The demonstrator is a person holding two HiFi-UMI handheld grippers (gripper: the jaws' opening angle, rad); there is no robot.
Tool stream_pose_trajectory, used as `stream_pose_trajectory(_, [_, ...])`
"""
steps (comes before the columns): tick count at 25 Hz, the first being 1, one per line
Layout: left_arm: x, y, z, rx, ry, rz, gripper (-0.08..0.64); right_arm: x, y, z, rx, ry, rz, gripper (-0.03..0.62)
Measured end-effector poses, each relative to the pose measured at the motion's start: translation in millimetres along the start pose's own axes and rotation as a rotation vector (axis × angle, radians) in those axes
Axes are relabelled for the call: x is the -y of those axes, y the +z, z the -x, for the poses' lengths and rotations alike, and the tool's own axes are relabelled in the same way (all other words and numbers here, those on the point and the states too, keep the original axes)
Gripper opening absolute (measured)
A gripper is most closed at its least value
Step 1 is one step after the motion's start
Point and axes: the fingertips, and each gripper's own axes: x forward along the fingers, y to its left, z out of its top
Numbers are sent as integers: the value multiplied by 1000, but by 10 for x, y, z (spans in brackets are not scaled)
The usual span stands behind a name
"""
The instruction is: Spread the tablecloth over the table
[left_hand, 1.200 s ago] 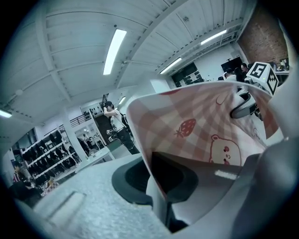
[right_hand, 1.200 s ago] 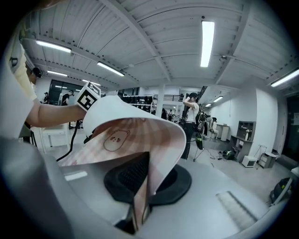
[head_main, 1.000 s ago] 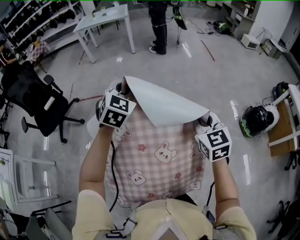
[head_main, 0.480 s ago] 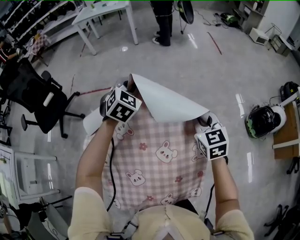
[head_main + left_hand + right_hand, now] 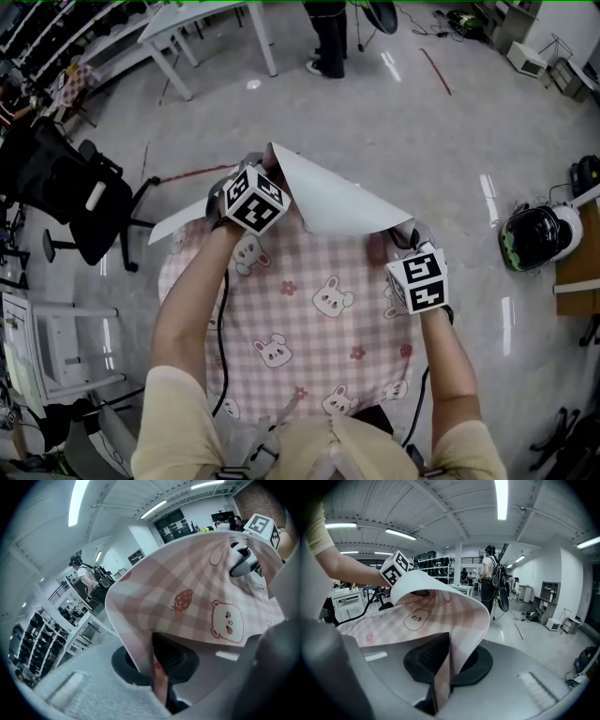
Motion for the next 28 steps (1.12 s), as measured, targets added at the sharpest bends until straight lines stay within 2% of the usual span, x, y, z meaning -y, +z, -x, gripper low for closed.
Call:
stream_pose_trajectory(14, [148, -306, -480, -91, -33, -58, 26, 26, -316, -345, -64, 32, 9, 35])
stream_pose_trajectory(23, [197, -439, -622, -84, -4, -61, 41, 29, -461, -481, -91, 41, 3, 46])
stream_pose_trajectory(28, [175, -494, -672, -73, 19, -37, 92, 52, -528, -535, -103, 30, 1, 64])
